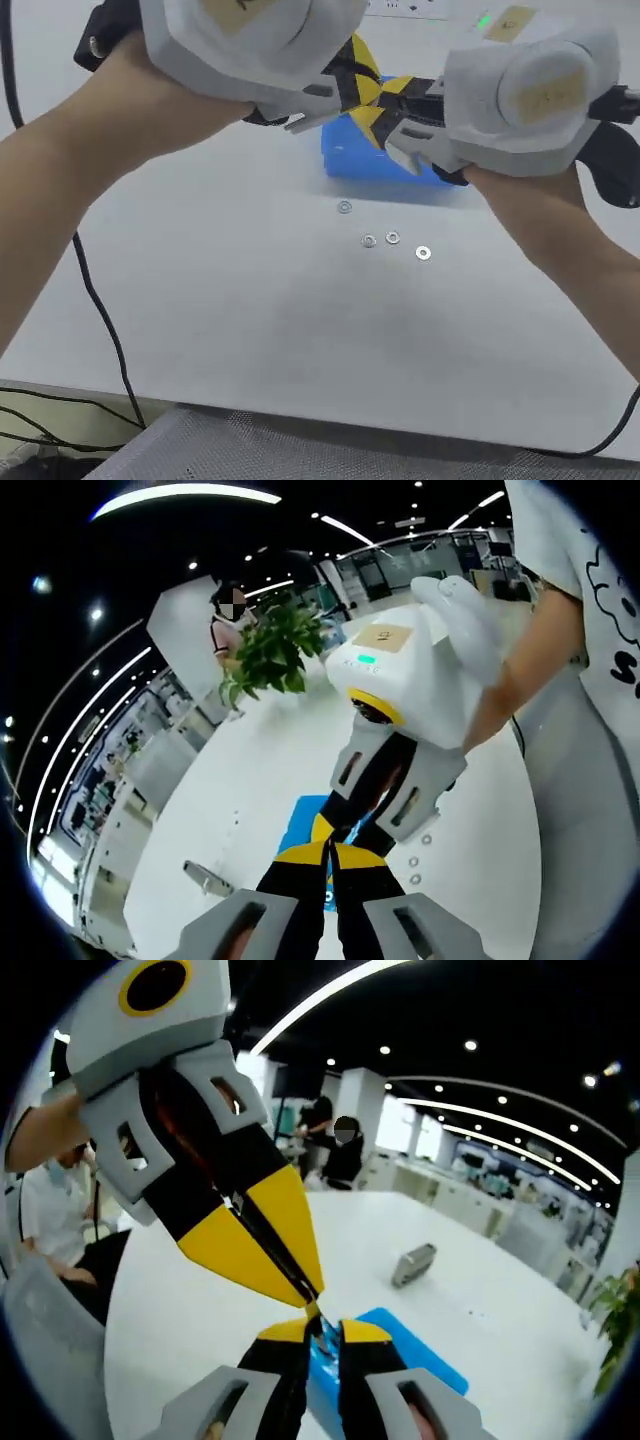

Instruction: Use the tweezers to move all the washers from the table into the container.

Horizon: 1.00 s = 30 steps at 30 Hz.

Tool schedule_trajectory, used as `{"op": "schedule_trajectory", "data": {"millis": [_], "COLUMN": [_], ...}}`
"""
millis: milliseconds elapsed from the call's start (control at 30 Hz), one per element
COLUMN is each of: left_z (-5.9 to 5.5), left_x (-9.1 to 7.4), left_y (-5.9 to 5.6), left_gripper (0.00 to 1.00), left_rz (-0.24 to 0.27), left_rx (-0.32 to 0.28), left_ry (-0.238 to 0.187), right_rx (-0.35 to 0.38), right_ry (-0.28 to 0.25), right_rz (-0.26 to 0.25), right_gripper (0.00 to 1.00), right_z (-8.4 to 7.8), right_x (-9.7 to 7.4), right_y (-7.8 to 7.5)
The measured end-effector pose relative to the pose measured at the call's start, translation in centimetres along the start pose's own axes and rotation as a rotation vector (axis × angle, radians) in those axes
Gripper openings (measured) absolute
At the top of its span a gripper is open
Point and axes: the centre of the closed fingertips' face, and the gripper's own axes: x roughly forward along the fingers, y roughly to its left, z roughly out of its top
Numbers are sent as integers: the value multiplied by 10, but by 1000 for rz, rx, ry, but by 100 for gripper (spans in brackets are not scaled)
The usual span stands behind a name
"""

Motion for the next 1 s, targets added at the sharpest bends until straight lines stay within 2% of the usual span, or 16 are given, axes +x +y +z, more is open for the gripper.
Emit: {"op": "schedule_trajectory", "data": {"millis": [133, 167, 333, 500, 533, 600, 867, 1000], "left_z": [2, -1, -11, -18, -23, -30, -43, -51], "left_x": [-1, 3, 9, 13, 10, 10, 20, 27], "left_y": [-6, -4, -7, -11, -29, -39, -37, -37], "left_gripper": [0, 0, 0, 0, 0, 0, 0, 0], "left_rz": [-16, -25, -58, -86, -93, -107, -140, -156], "left_rx": [18, 20, 6, -17, -24, -33, -107, -136], "left_ry": [5, 9, 19, 42, 51, 64, 57, 62], "right_rx": [16, 19, 64, 111, 120, 130, 159, 210], "right_ry": [-6, -6, 4, 26, 37, 49, 76, 94], "right_rz": [19, 24, 47, 74, 83, 92, 100, 112], "right_gripper": [6, 6, 7, 7, 7, 7, 6, 7], "right_z": [0, -2, -14, -29, -33, -39, -52, -60], "right_x": [-6, -7, -8, 0, 3, 8, 19, 23], "right_y": [10, 13, 26, 38, 40, 43, 41, 41]}}
